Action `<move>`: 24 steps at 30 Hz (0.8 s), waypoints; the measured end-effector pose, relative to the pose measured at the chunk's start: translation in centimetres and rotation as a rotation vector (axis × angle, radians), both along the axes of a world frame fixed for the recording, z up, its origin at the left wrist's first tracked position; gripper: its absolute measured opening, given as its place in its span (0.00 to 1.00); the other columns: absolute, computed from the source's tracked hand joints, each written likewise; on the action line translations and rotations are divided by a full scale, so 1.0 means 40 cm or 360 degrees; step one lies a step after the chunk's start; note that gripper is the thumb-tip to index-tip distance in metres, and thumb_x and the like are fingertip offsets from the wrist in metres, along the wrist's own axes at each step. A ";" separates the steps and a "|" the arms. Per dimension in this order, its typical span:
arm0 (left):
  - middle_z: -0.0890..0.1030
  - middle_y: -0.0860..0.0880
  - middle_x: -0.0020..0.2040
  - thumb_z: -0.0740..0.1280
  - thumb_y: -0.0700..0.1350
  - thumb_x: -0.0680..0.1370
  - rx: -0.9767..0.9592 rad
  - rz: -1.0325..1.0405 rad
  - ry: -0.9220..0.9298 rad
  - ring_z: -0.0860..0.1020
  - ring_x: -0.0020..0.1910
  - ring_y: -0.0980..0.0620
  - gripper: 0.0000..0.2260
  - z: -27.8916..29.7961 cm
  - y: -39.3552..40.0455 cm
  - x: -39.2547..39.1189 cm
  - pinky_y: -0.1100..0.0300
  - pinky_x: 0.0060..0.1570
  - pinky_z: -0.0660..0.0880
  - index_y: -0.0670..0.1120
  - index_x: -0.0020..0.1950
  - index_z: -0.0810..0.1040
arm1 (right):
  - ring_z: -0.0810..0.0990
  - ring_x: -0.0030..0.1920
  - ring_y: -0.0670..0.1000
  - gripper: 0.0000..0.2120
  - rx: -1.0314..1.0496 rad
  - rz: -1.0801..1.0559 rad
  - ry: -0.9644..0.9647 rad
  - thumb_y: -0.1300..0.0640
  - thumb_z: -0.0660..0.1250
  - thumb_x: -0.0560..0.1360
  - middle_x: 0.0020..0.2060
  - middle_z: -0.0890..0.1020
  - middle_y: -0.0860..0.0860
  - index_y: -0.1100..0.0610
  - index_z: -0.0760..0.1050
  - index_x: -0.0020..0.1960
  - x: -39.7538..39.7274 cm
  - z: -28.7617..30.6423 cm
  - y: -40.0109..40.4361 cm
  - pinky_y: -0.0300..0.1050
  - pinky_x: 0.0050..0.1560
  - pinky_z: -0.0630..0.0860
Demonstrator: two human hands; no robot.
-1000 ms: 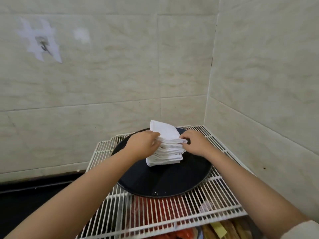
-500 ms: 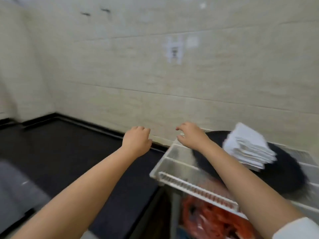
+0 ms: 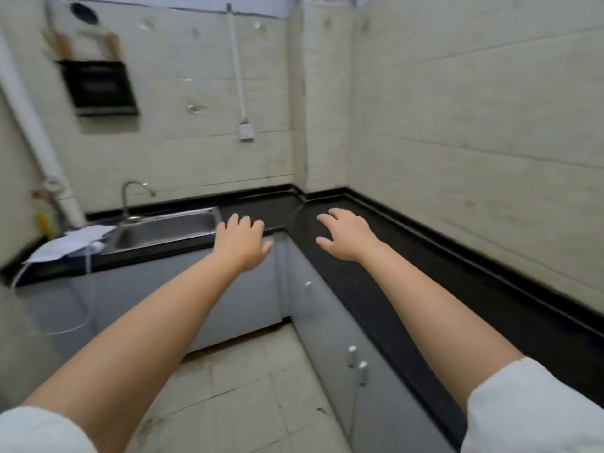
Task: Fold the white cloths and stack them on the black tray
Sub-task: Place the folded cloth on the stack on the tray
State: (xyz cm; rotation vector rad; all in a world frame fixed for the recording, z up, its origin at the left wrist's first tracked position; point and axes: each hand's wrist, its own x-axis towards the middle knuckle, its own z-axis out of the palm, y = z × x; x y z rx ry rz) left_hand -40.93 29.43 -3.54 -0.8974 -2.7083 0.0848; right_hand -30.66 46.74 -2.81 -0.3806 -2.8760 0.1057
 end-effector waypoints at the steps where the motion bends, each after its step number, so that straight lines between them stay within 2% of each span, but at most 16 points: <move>1: 0.66 0.42 0.70 0.54 0.57 0.79 0.0002 0.0068 0.0000 0.59 0.72 0.42 0.23 0.003 -0.050 -0.062 0.47 0.67 0.62 0.45 0.69 0.64 | 0.55 0.74 0.57 0.26 0.0001 0.0037 -0.0006 0.47 0.57 0.78 0.73 0.59 0.56 0.53 0.58 0.73 -0.074 -0.003 -0.040 0.57 0.72 0.56; 5: 0.51 0.42 0.77 0.50 0.59 0.80 -0.0006 0.0276 -0.0097 0.45 0.77 0.42 0.28 -0.017 -0.202 -0.277 0.44 0.73 0.48 0.46 0.76 0.52 | 0.41 0.76 0.58 0.30 -0.0007 0.0135 -0.0133 0.42 0.53 0.78 0.76 0.46 0.54 0.49 0.47 0.76 -0.349 -0.034 -0.170 0.61 0.73 0.44; 8: 0.44 0.43 0.78 0.49 0.60 0.80 0.0025 0.0369 -0.0185 0.39 0.76 0.44 0.30 -0.064 -0.264 -0.427 0.44 0.74 0.43 0.48 0.77 0.45 | 0.36 0.75 0.58 0.31 -0.0024 0.0249 -0.0188 0.39 0.50 0.78 0.76 0.41 0.54 0.48 0.42 0.76 -0.543 -0.068 -0.236 0.62 0.73 0.40; 18: 0.41 0.44 0.78 0.47 0.59 0.81 0.0046 0.0781 -0.0403 0.38 0.76 0.46 0.29 -0.178 -0.445 -1.013 0.45 0.74 0.42 0.49 0.77 0.41 | 0.35 0.75 0.59 0.31 -0.0051 0.0655 -0.0374 0.39 0.49 0.79 0.76 0.39 0.54 0.48 0.41 0.76 -1.284 -0.172 -0.357 0.63 0.73 0.40; 24: 0.43 0.44 0.78 0.49 0.58 0.81 0.0060 0.1146 -0.0447 0.40 0.77 0.46 0.29 -0.224 -0.669 -1.268 0.45 0.74 0.44 0.49 0.77 0.43 | 0.37 0.75 0.58 0.31 -0.0016 0.1028 -0.0496 0.39 0.50 0.78 0.76 0.40 0.54 0.47 0.42 0.76 -1.648 -0.224 -0.583 0.63 0.73 0.41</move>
